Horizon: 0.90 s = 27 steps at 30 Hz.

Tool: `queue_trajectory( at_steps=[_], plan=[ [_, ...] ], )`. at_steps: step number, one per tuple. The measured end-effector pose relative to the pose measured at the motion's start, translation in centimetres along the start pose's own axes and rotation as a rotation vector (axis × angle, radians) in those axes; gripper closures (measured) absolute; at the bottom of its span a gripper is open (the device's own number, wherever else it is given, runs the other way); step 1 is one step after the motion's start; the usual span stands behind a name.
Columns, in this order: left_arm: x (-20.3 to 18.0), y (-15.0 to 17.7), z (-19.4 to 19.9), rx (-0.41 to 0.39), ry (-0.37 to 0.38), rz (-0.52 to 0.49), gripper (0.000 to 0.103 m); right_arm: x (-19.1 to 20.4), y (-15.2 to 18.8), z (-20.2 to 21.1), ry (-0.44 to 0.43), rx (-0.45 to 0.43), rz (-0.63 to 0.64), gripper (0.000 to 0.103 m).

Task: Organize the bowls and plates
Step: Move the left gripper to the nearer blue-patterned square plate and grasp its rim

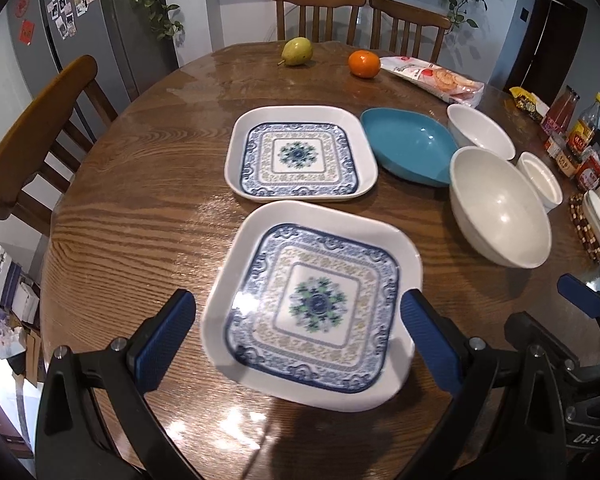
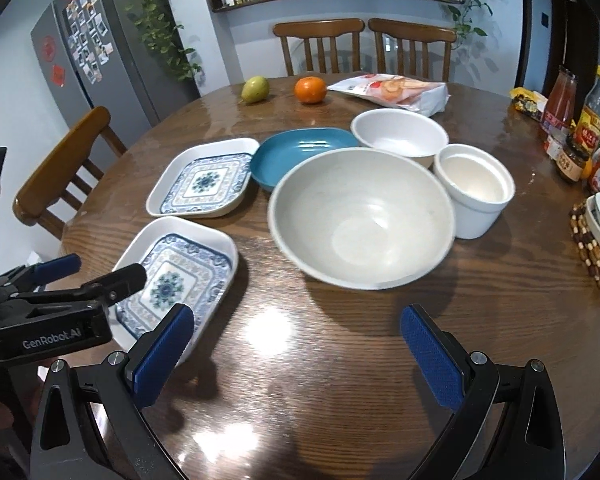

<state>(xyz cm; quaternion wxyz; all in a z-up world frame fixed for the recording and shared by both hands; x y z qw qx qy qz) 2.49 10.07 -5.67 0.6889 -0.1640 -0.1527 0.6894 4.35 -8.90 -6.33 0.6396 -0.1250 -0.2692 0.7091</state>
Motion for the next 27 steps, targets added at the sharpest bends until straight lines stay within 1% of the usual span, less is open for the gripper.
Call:
queue_trajectory(
  at_steps=[6,7,11,13,17,19,21,23,25,26,27],
  plan=[
    [1.3,0.3,-0.7,0.005,-0.024,-0.028,0.002,2.0,0.3,-1.0,-0.027,0.005,0.0,0.0],
    [1.5,0.4,-0.9,0.01,-0.031,-0.032,0.004,2.3,0.3,-1.2,-0.033,0.007,0.001,0.0],
    [2.3,0.9,-2.1,0.05,-0.032,-0.041,0.017,3.2,0.3,-1.8,-0.042,0.018,0.006,0.0],
    [2.7,1.0,-2.5,0.06,-0.039,-0.043,0.021,3.7,0.3,-2.4,-0.045,0.032,0.006,0.0],
    [3.5,1.1,-3.2,0.071,-0.026,-0.044,0.029,4.4,0.2,-3.3,-0.061,0.057,0.011,0.0],
    [3.6,1.1,-3.6,0.081,0.0,-0.045,0.033,4.7,0.2,-3.9,-0.067,0.072,0.016,0.004],
    [3.8,1.1,-4.2,0.101,0.028,-0.04,0.039,5.0,0.2,-4.3,-0.072,0.089,0.016,0.013],
    [4.0,1.2,-4.8,0.121,0.041,-0.032,0.049,5.0,0.2,-4.9,-0.074,0.107,0.012,0.016],
    [4.2,1.2,-5.0,0.122,0.054,-0.023,0.053,5.0,0.2,-5.5,-0.072,0.126,0.01,0.023],
    [4.3,1.2,-4.9,0.116,0.059,-0.022,0.056,4.9,0.2,-5.7,-0.076,0.136,0.008,0.029],
    [4.4,1.2,-4.9,0.113,0.059,-0.023,0.058,4.9,0.2,-6.0,-0.079,0.147,0.006,0.033]
  ],
)
Point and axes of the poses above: each gripper's, at about its wrist camera, not at the fingertips, and z roughly against the way its jaws point, x to its left, y to its underside, the point moved 5 cm from there along -z, roughly the way its jaws point, and after that the axes turned 8 degrees about x, right-handed, at the moved point
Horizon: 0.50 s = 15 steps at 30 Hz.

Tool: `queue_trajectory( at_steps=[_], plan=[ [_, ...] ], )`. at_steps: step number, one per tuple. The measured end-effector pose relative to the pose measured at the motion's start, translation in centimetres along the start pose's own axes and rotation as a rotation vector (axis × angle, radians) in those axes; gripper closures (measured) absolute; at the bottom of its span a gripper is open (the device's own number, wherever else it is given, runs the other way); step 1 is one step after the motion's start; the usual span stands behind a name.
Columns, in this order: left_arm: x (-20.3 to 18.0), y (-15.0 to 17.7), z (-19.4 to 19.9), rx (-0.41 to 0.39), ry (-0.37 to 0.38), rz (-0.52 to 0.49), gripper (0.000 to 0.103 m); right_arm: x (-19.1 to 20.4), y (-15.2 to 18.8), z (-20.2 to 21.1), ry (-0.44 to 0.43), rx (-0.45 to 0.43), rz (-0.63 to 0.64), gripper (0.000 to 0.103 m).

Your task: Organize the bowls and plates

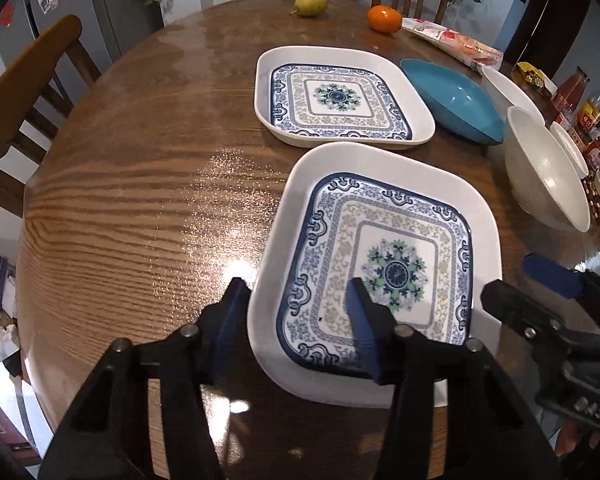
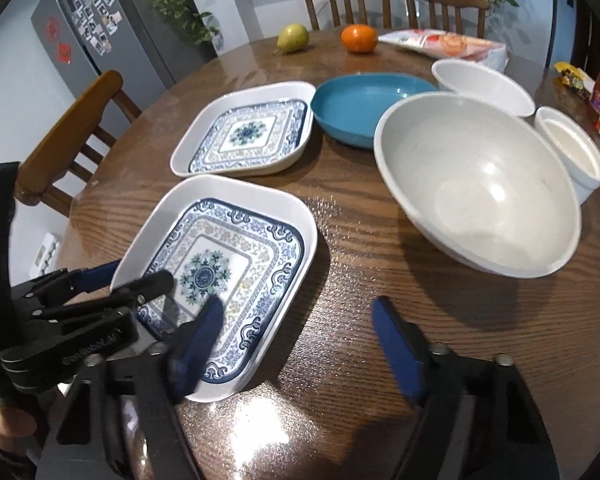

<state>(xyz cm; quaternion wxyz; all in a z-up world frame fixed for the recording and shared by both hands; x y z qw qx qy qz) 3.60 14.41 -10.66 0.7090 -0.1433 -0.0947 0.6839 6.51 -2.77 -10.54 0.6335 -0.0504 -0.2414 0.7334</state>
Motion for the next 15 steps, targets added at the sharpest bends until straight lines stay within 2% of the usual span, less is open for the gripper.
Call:
queue_trajectory(
  at_steps=[2,7,9,11,12,15],
  plan=[
    [0.0,-0.1,0.0,-0.001,0.014,-0.005,0.064,-0.1,0.0,-0.6,-0.005,0.02,-0.01,0.039],
    [0.1,-0.3,0.0,-0.004,0.033,-0.02,0.067,-0.1,-0.4,-1.2,-0.005,0.029,-0.003,0.062],
    [0.3,-0.4,0.0,-0.008,0.027,-0.03,0.072,0.1,-0.7,-1.4,-0.01,0.04,0.016,0.087],
    [0.9,-0.4,0.1,-0.004,0.038,-0.014,0.084,0.5,-1.0,-1.7,-0.001,0.04,0.035,0.089],
    [1.1,-0.2,0.1,-0.001,0.041,-0.003,0.086,0.6,-1.1,-1.7,0.018,0.039,0.046,0.089],
    [2.2,0.7,0.7,0.013,0.033,0.029,0.092,1.2,-1.5,-1.6,-0.024,0.048,0.054,0.091]
  ],
)
Point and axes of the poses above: each gripper's, at about its wrist camera, not at the fingertips, and z roughly against the way its jaws point, x to its left, y to its underside, the point moved 5 cm from there along -z, roughly the way its jaws point, and after that the axes turned 8 degrees about x, right-handed, at the moved point
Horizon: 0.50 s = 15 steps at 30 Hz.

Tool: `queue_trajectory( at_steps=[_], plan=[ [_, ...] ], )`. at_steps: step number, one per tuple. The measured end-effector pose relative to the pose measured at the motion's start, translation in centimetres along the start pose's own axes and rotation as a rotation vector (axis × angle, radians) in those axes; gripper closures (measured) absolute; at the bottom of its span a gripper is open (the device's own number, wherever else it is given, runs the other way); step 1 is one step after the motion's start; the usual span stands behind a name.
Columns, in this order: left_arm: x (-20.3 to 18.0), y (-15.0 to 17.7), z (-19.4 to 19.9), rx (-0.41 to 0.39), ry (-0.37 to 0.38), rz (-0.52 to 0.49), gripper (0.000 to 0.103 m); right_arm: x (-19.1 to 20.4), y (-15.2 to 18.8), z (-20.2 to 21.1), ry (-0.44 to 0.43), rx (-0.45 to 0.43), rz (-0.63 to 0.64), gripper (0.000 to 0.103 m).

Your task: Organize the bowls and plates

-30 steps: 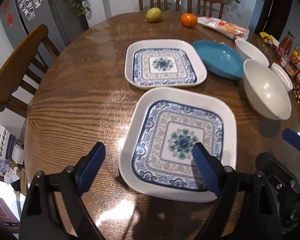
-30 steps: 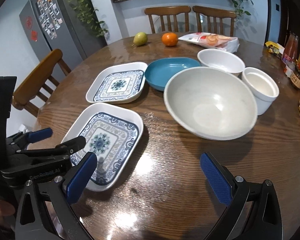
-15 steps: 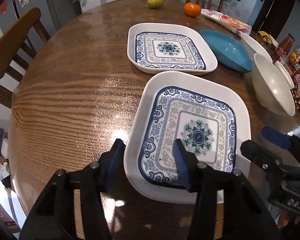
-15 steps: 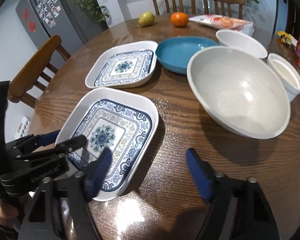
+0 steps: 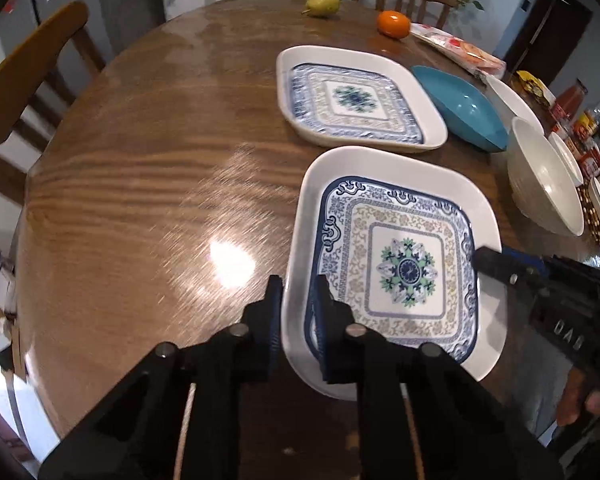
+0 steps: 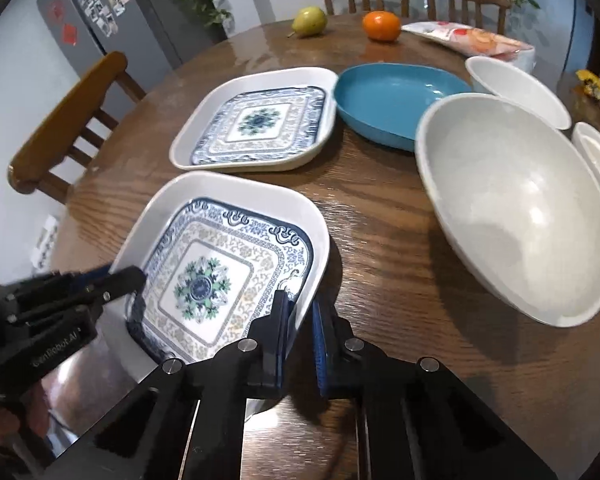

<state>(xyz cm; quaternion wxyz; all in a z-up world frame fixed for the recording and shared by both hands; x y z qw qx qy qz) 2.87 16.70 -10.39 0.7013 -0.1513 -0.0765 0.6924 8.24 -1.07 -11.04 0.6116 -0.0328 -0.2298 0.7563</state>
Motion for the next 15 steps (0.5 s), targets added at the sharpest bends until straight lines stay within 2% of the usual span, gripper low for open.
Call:
queue_trajectory(
  at_steps=[4,7,12,13,14,15],
  plan=[
    [0.8,1.7,1.2,-0.003,-0.04,0.004,0.093,2.0,-0.9,0.5,-0.008,-0.015,0.058,0.091],
    [1.4,2.2,1.0,0.011,-0.038,0.015,0.093,2.8,-1.6,0.2,0.002,0.002,0.079,0.091],
    [1.6,1.4,1.0,-0.013,-0.058,0.02,0.09,2.2,-1.7,-0.6,0.038,0.036,0.062,0.086],
    [1.6,1.0,1.2,-0.02,-0.064,0.019,0.086,2.1,-1.8,-0.2,0.044,0.027,0.063,0.085],
    [1.8,0.7,1.4,-0.03,-0.069,0.021,0.077,2.0,-1.9,0.2,0.046,0.016,0.064,0.082],
    [1.9,0.3,1.6,-0.037,-0.069,0.025,0.071,1.8,-2.1,0.7,0.045,0.0,0.064,0.075]
  ],
)
Point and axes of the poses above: each gripper's, at about its wrist camera, not at the fingertips, and z roughly against the way its jaws point, x to its left, y to its underside, the point moved 5 cm from there along -z, roughly the way its jaws point, and after that the axes turned 8 degrees about x, right-handed, at the moved point
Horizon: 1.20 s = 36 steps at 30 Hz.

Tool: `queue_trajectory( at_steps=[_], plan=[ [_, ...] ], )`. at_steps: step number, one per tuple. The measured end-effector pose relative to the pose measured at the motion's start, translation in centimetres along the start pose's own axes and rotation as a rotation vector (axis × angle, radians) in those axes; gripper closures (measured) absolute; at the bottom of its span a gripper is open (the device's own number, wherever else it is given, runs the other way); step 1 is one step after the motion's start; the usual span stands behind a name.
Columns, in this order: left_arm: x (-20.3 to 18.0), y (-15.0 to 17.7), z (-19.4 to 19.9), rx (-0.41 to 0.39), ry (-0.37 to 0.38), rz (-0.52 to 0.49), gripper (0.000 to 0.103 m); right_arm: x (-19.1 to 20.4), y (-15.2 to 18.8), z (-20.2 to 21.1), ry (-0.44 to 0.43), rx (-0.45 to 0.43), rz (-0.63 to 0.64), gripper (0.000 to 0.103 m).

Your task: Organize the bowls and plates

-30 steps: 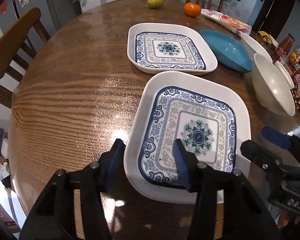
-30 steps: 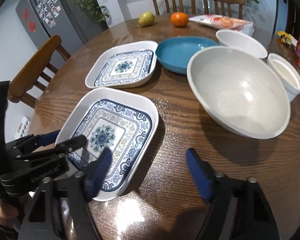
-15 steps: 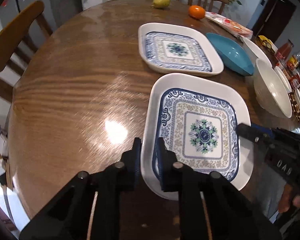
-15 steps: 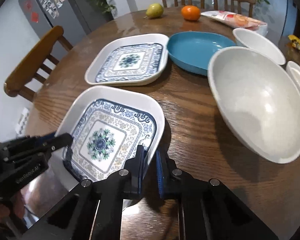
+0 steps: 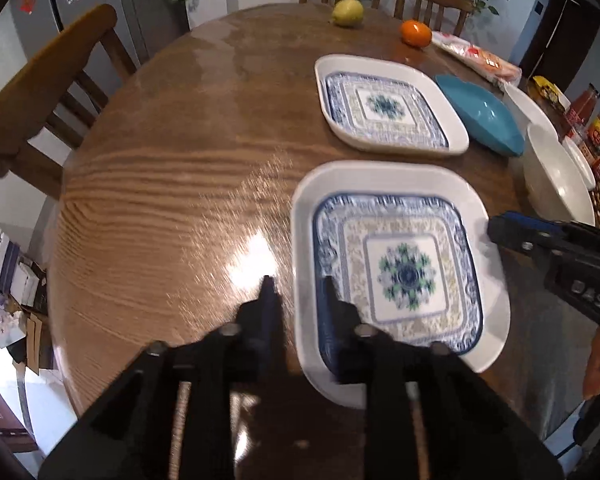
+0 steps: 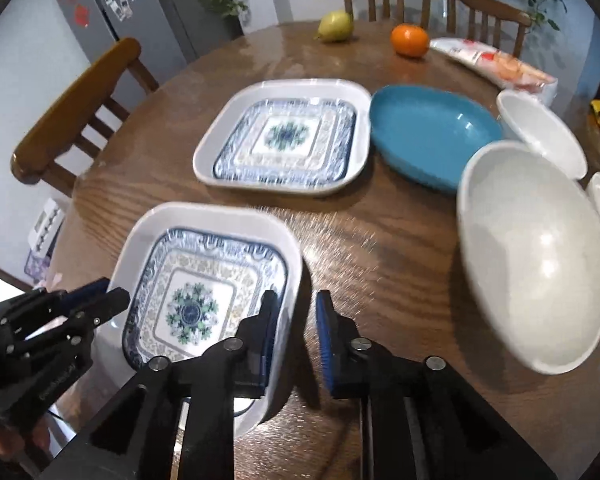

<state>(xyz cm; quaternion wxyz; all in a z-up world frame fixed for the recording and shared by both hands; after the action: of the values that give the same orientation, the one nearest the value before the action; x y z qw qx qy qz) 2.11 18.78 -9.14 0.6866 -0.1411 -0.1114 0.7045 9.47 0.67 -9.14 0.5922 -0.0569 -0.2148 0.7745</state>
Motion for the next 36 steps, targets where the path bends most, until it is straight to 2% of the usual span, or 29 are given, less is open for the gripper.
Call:
queue_trajectory(
  at_steps=[1,2,6,8,12,16,20,24,27,28,29,31,33,36],
  plan=[
    [0.2,-0.4,0.2,-0.008,0.001,0.005,0.062,-0.3,-0.3,0.6,-0.004,-0.017,-0.005,0.072],
    [0.4,-1.2,0.4,-0.019,0.002,0.012,0.058,-0.7,-0.7,1.2,-0.014,-0.032,-0.017,0.066],
    [0.3,-4.3,0.9,-0.045,0.027,0.014,0.057,-2.5,-3.1,2.7,-0.057,-0.057,-0.088,0.065],
    [-0.2,-6.2,0.7,-0.061,0.029,-0.004,0.054,-2.8,-4.3,2.7,-0.077,-0.048,-0.111,0.065],
    [-0.9,-9.0,-0.8,-0.036,0.068,-0.006,0.053,-3.4,-6.9,0.7,-0.07,0.023,-0.13,0.065],
    [-1.1,-11.0,-2.3,-0.016,0.064,-0.003,0.053,-3.7,-8.4,-1.8,-0.088,0.097,-0.167,0.065],
    [-1.2,-11.9,-3.9,0.014,0.063,-0.005,0.054,-4.2,-9.3,-3.5,-0.025,0.129,-0.196,0.065],
    [-1.2,-12.3,-5.2,0.046,0.07,0.001,0.055,-4.1,-10.2,-5.0,-0.004,0.169,-0.194,0.065],
    [-1.4,-12.6,-5.7,0.055,0.073,-0.009,0.064,-3.9,-10.6,-5.7,0.011,0.189,-0.184,0.066],
    [-1.5,-12.7,-5.6,0.053,0.075,-0.015,0.071,-3.6,-10.7,-5.8,0.024,0.187,-0.17,0.066],
    [-1.6,-12.8,-5.7,0.057,0.087,-0.018,0.081,-3.4,-10.8,-5.9,0.031,0.191,-0.157,0.072],
    [-1.7,-13.1,-5.8,0.063,0.099,-0.019,0.092,-3.0,-10.9,-6.0,0.055,0.202,-0.126,0.081],
    [-1.7,-13.1,-5.8,0.057,0.087,-0.019,0.091,-2.7,-10.9,-6.0,0.086,0.202,-0.099,0.087],
    [-1.7,-13.0,-5.7,0.05,0.084,-0.013,0.092,-2.7,-10.8,-5.7,0.087,0.194,-0.095,0.092]
  ],
)
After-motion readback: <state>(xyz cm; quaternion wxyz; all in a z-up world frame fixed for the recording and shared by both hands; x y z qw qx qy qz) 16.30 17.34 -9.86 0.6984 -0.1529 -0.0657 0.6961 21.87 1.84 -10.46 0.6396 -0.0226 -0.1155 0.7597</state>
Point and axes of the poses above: each gripper's, at about its wrist camera, not at the fingertips, and z roughly against the way its jaws point, x to its left, y to its underside, the point moved 5 cm from there along -z, roughly the way its jaws point, and after that the axes turned 8 degrees about x, right-handed, at the moved point
